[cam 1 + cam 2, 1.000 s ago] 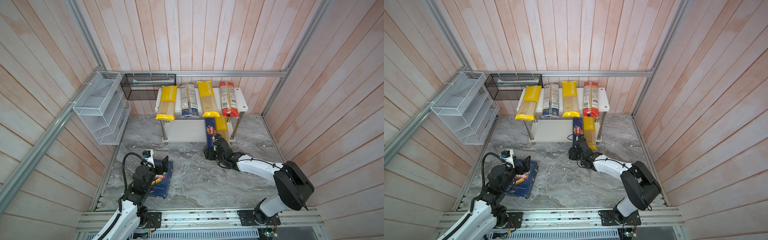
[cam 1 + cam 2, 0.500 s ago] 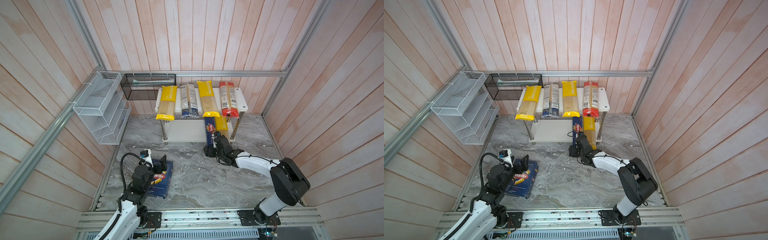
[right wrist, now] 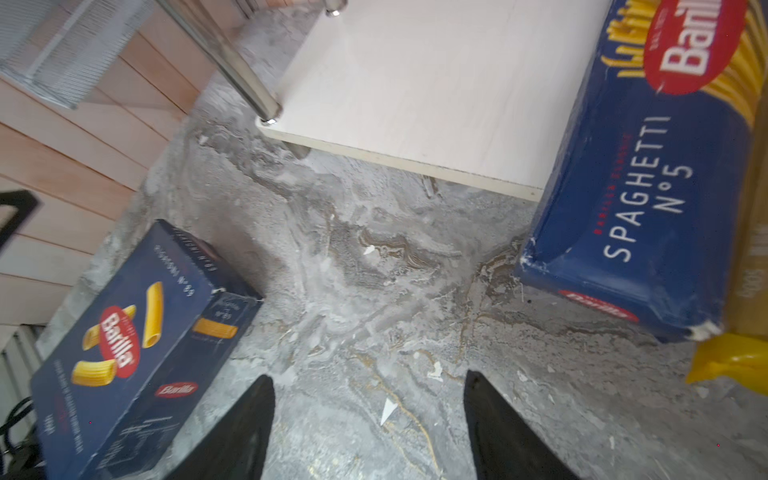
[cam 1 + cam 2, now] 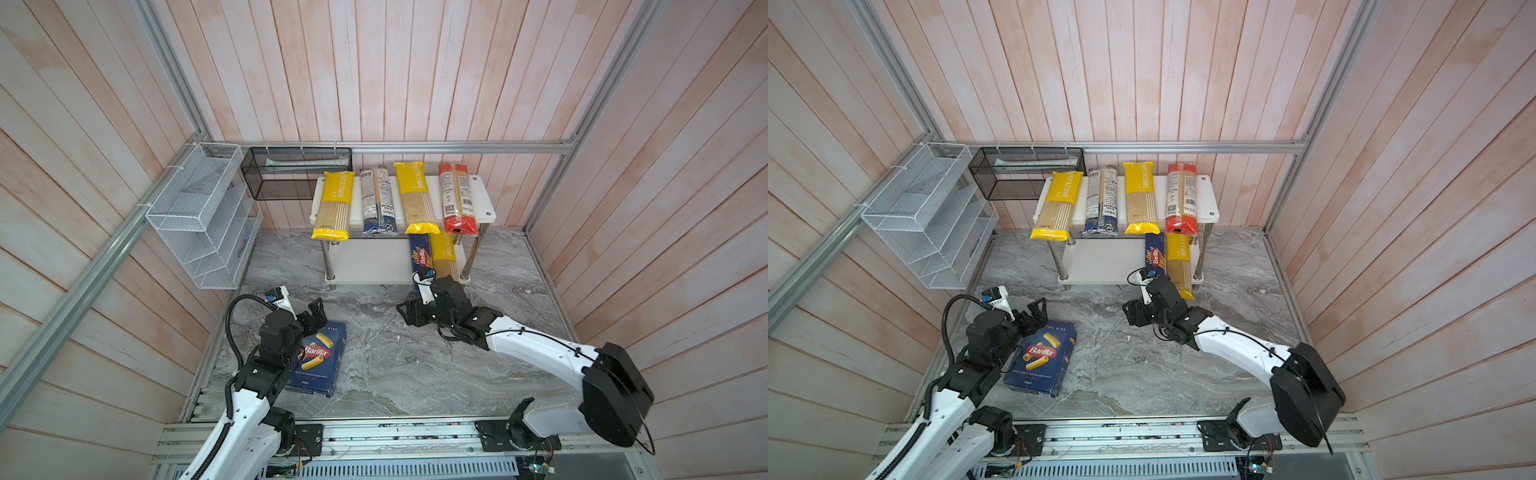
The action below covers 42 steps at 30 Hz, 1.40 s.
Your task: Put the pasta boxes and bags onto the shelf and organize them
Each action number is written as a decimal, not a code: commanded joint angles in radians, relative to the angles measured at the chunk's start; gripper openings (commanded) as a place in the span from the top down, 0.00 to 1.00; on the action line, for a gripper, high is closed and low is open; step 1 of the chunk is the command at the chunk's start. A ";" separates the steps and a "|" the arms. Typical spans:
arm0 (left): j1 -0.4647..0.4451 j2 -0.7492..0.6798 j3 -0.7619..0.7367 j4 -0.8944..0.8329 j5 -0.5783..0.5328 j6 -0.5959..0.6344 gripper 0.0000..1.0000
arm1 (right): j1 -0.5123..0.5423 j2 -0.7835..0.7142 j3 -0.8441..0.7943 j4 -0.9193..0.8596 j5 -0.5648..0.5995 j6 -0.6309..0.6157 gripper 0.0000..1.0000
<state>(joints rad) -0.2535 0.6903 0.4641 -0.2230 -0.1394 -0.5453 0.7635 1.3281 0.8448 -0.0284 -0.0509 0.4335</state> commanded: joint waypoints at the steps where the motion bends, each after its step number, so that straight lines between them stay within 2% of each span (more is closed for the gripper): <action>1: 0.011 0.011 0.021 -0.128 -0.004 -0.076 0.00 | 0.002 -0.070 -0.068 -0.040 -0.001 0.005 0.27; 7: 0.076 0.060 0.041 -0.164 -0.004 -0.059 0.00 | 0.006 -0.158 -0.188 0.001 -0.083 0.007 0.26; 12: 0.154 0.123 0.013 -0.093 0.082 -0.057 0.00 | 0.042 -0.202 -0.247 0.043 -0.137 0.016 0.26; 21: 0.157 0.202 -0.029 -0.012 0.225 -0.105 0.00 | 0.070 -0.240 -0.294 0.103 -0.138 0.050 0.24; 31: 0.119 0.254 -0.002 -0.002 0.222 -0.096 0.00 | 0.071 -0.278 -0.323 0.105 -0.131 0.043 0.22; 38: 0.028 0.357 0.048 0.067 0.239 -0.089 0.00 | 0.071 -0.330 -0.358 0.102 -0.088 0.058 0.21; 42: -0.050 0.432 0.073 0.178 0.271 -0.094 0.00 | 0.062 -0.369 -0.384 0.087 -0.038 0.070 0.21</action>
<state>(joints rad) -0.2562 1.0855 0.5011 -0.1406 0.0795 -0.6327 0.8268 0.9863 0.4778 0.0658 -0.1364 0.4900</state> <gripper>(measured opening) 0.998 0.790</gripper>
